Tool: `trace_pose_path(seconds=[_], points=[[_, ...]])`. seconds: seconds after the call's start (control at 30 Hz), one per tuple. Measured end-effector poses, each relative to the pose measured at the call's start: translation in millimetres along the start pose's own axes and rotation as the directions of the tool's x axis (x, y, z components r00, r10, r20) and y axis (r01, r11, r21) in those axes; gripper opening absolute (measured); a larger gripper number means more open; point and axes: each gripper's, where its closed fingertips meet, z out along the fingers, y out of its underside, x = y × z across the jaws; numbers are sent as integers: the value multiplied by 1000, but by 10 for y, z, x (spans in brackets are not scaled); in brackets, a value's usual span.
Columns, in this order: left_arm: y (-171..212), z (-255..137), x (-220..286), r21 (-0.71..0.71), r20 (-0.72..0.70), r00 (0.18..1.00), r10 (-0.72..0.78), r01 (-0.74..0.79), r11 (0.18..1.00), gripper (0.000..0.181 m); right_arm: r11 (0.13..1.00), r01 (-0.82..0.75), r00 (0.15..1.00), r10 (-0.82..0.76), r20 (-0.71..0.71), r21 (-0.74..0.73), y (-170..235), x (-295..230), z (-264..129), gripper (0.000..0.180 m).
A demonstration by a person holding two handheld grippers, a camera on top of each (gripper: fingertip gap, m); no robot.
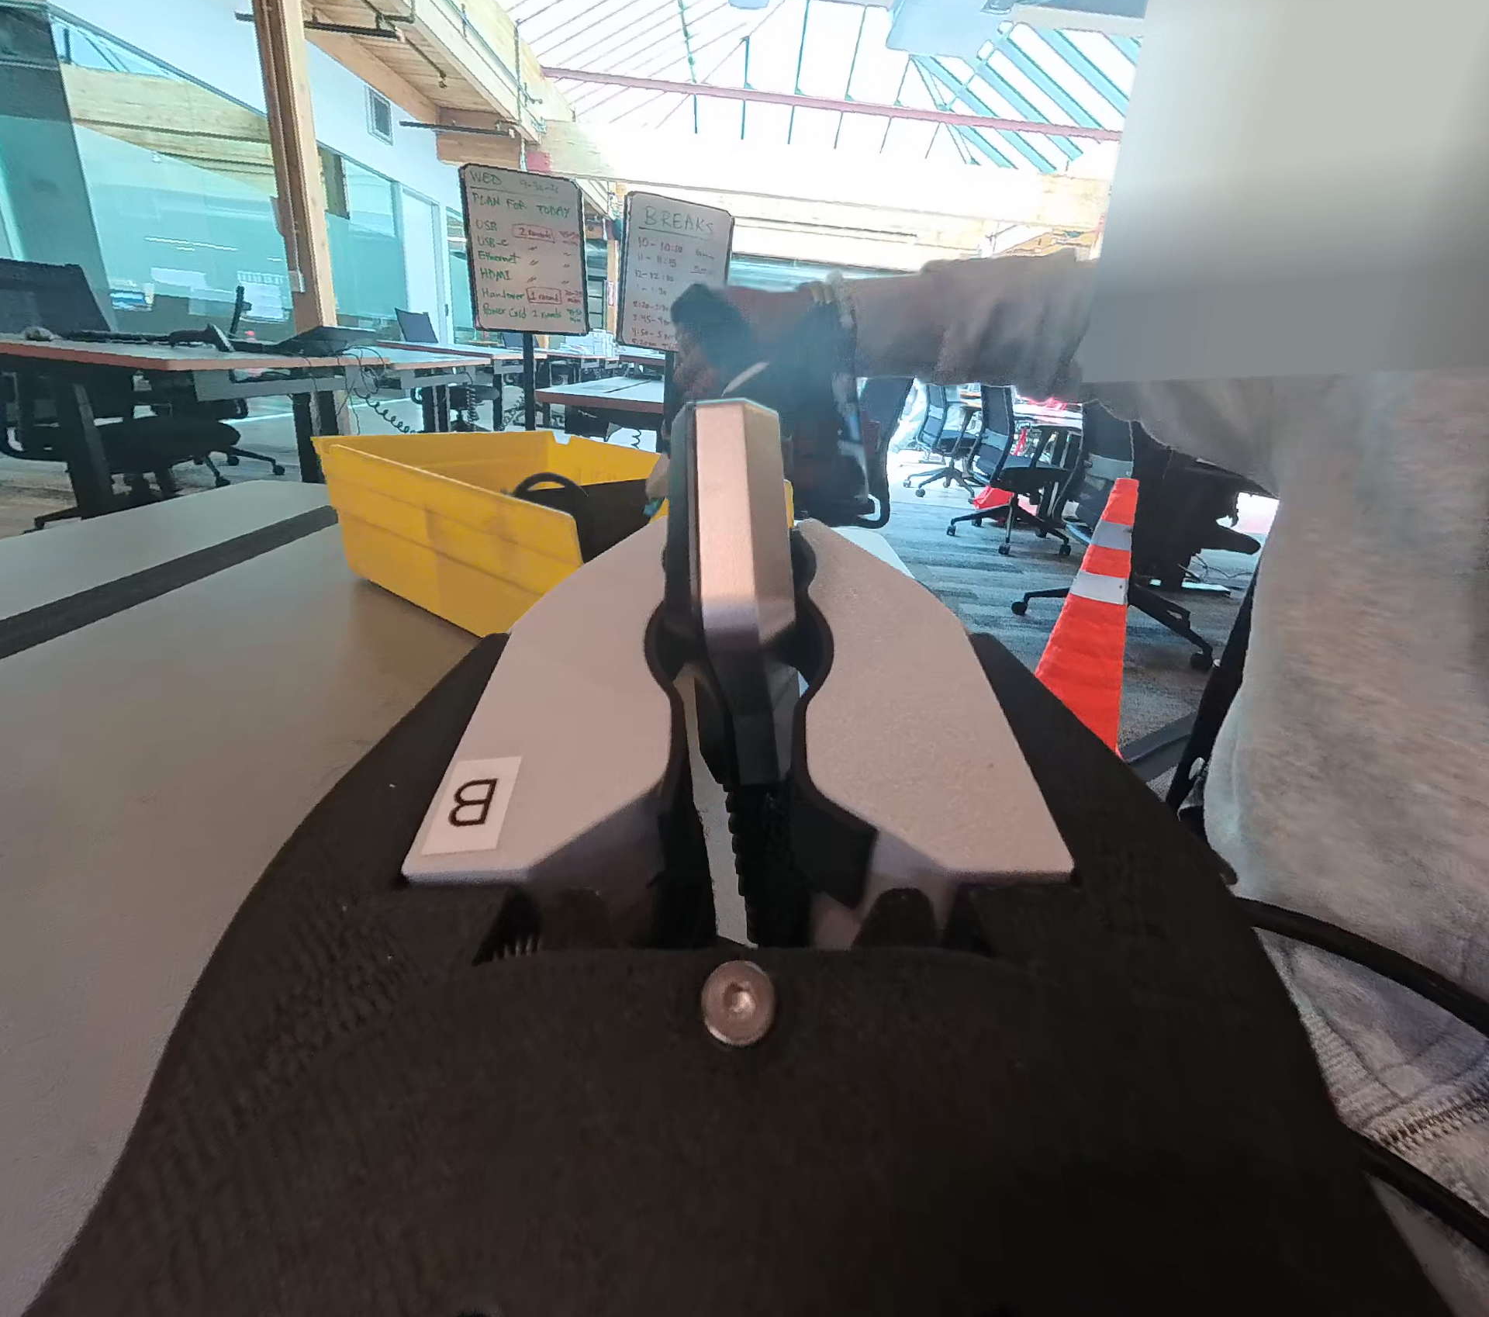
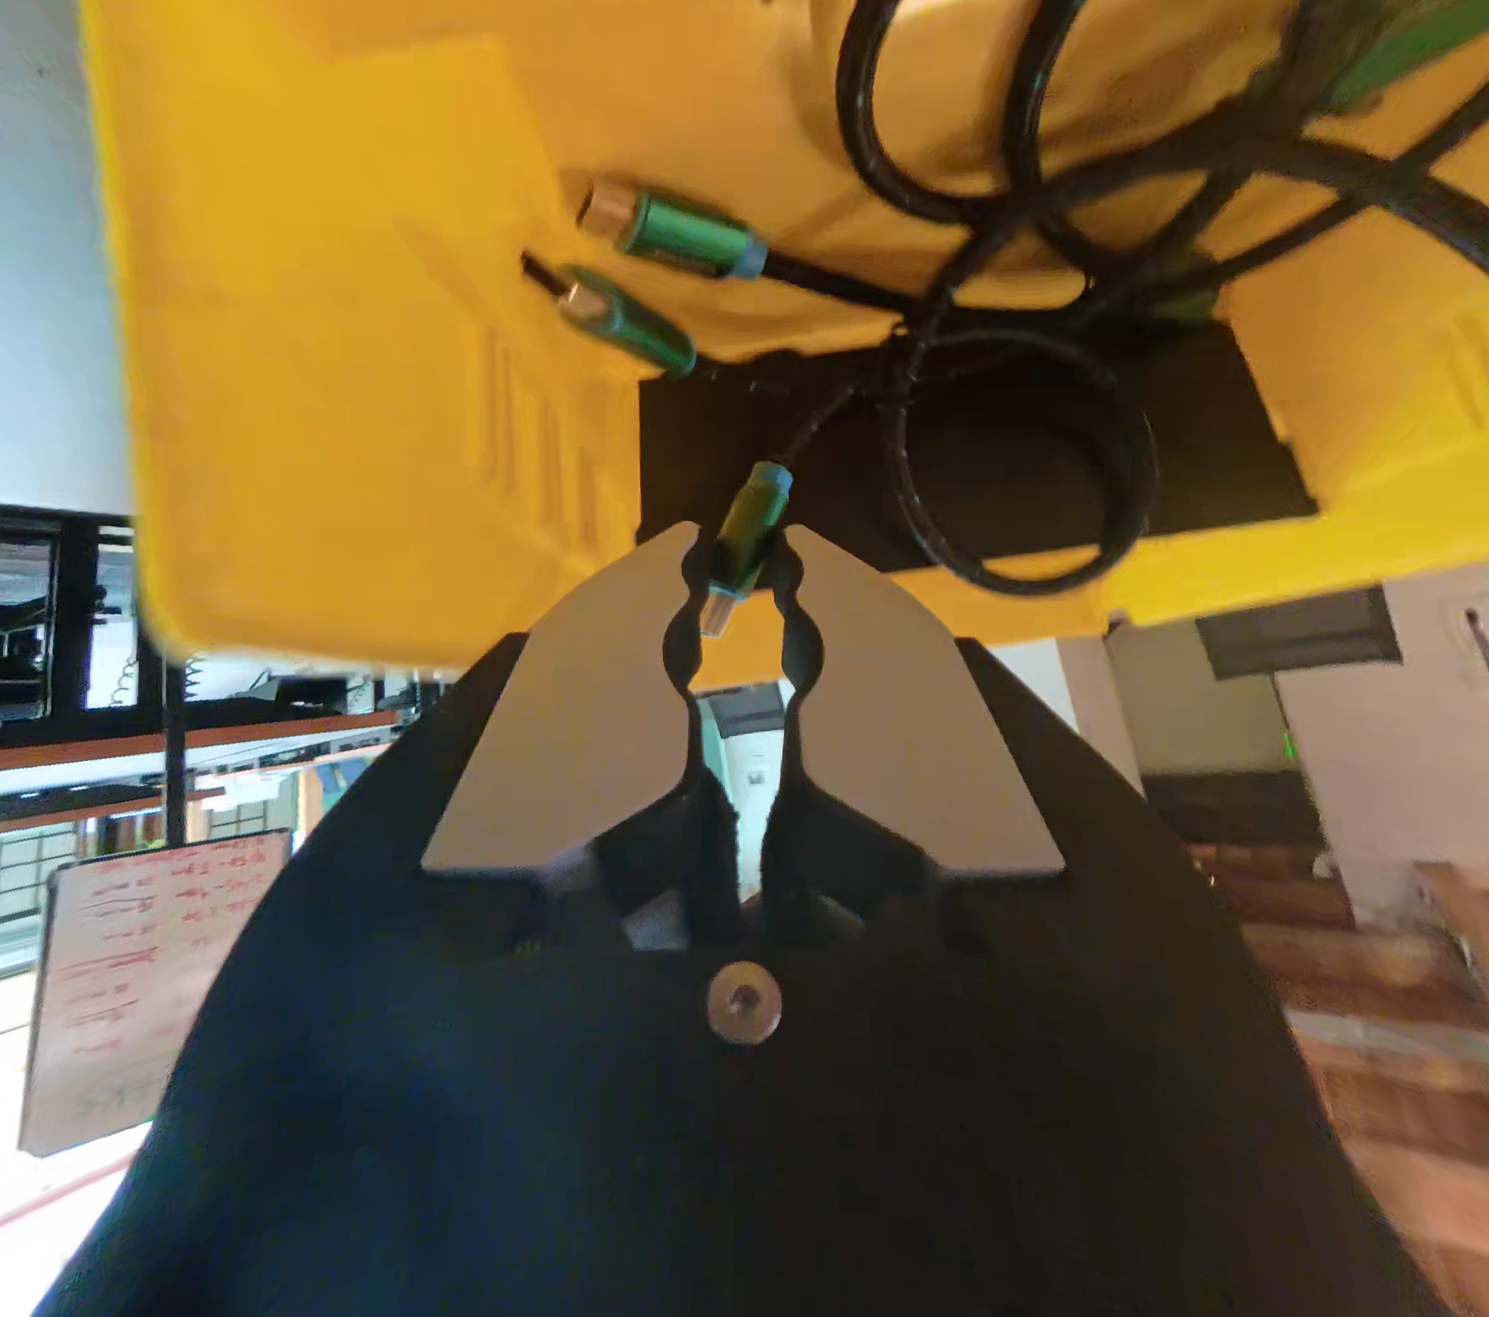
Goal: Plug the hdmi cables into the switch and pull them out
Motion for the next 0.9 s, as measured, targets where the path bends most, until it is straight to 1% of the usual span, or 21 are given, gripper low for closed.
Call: trace_pose_path(seconds=[0.03,0.1,0.17,0.2,0.23,0.3,0.33,0.37,0.4,0.47,0.5,0.57,0.6,0.63,0.67,0.7,0.73,0.77,0.8,0.83,0.9], points=[[-6,-4,-1,2,2,1000,1,-1,1000,21,1000,20,1000,-20,17,16,-60,18,50,16],[-24,-15,1,8,4,1000,4,-4,1000,21,998,24,997,-28,71,53,-169,15,133,19],[-45,-29,-4,16,8,1000,6,-6,1000,21,996,-34,991,24,134,77,-216,-21,180,21],[-53,-34,-8,20,9,1000,4,-5,1000,21,991,-83,985,66,162,104,-243,-40,177,21],[-60,-38,-12,22,10,1000,2,-3,1000,21,978,-154,972,124,198,142,-283,-57,152,26],[-61,-40,-17,24,10,1000,-2,2,1000,21,913,-337,921,269,282,230,-393,-46,25,38],[-60,-39,-14,23,8,1000,-3,3,1000,21,861,-437,875,339,346,262,-446,-39,-65,44],[-58,-36,-12,22,6,1000,-3,3,1000,21,800,-531,820,404,405,279,-477,-17,-150,55],[-56,-33,-8,20,4,1000,-1,1,1000,22,735,-613,763,456,457,289,-492,9,-229,60],[-53,-30,-1,17,3,1000,3,-3,1000,22,605,-734,660,527,535,308,-486,69,-372,63],[-55,-32,-1,17,5,1000,7,-7,1000,22,536,-777,622,570,538,330,-454,143,-424,63],[-70,-39,-3,22,8,1000,10,-10,1000,22,387,-841,535,691,485,378,-325,353,-482,64],[-76,-43,-7,24,10,1000,9,-10,1000,21,294,-864,482,717,503,409,-332,440,-553,65],[-80,-45,-12,25,12,1000,9,-9,1000,21,184,-882,423,715,557,434,-400,522,-652,65],[-81,-48,-16,26,13,1000,8,-8,1000,21,75,-894,375,664,647,441,-540,582,-788,66],[-78,-48,-18,26,14,1000,7,-8,1000,22,-9,-909,330,595,733,417,-697,615,-916,74],[-75,-47,-19,24,15,1000,6,-7,1000,22,-47,-928,282,560,779,370,-820,620,-959,69],[-71,-46,-18,23,13,1000,6,-6,1000,22,-39,-944,248,571,783,328,-924,599,-926,64],[-68,-43,-16,21,12,1000,7,-7,1000,22,2,-954,236,620,748,300,-998,560,-835,59],[-67,-41,-14,20,11,1000,8,-8,1000,22,48,-957,243,674,698,287,-1065,526,-741,54],[-65,-40,-13,19,12,1000,10,-10,1000,22,108,-960,245,774,584,260,-1139,488,-563,43]])
